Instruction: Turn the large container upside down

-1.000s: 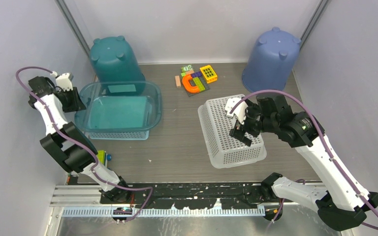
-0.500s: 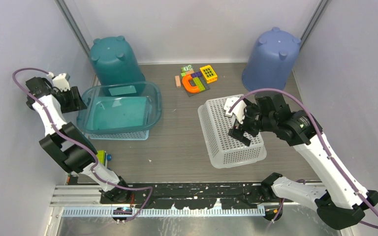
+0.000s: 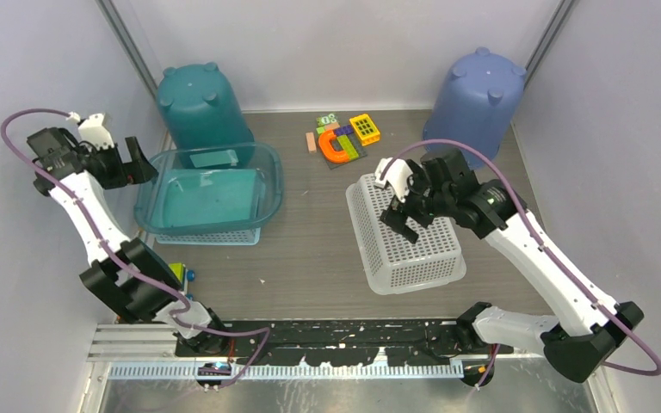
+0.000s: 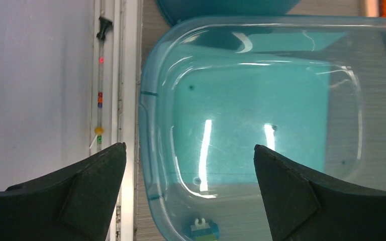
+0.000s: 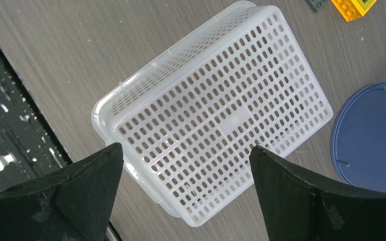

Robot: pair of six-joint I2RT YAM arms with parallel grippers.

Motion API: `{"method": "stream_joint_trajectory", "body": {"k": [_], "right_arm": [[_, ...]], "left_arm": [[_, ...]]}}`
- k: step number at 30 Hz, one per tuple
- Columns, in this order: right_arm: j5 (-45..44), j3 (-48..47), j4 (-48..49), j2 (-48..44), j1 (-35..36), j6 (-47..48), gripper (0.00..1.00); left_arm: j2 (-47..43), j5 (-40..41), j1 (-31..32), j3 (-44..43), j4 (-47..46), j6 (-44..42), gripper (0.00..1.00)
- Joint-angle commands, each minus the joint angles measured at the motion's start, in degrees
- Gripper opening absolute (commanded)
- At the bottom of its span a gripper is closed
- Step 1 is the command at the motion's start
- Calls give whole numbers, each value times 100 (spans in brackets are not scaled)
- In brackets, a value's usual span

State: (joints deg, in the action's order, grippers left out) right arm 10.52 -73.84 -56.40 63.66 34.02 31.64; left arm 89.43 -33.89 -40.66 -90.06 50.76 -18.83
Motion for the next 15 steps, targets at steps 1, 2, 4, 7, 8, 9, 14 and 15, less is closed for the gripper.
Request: {"method": "stream_joint_trajectory", "body": {"k": [1, 2, 4, 7, 8, 9, 14, 15], "right_arm": [[-604, 57, 975, 173, -2, -427, 100], [-706, 62, 1094, 226, -3, -489, 100], [-874, 47, 1302, 324, -4, -580, 100], [-1033, 41, 1547, 473, 17, -661, 100], [-1245, 39, 1614, 537, 37, -691, 100], [-1348, 30, 1678, 608, 53, -708, 100], [-1639, 33, 1905, 996, 164, -720, 100], [-1663, 55, 1965, 1045, 183, -715, 100]], "left_arm": [[-665, -773, -39, -196, 122, 108, 100], [-761, -932, -38, -174, 161, 116, 100], [-941, -1239, -20, -118, 230, 140, 100], [-1278, -1597, 110, 64, 272, 132, 100], [-1393, -1637, 206, 129, 265, 118, 100], [-1528, -1637, 375, 194, 259, 94, 100], [-2120, -1101, 1471, 502, 178, 96, 100], [-2228, -1033, 1699, 552, 148, 145, 100]]}}
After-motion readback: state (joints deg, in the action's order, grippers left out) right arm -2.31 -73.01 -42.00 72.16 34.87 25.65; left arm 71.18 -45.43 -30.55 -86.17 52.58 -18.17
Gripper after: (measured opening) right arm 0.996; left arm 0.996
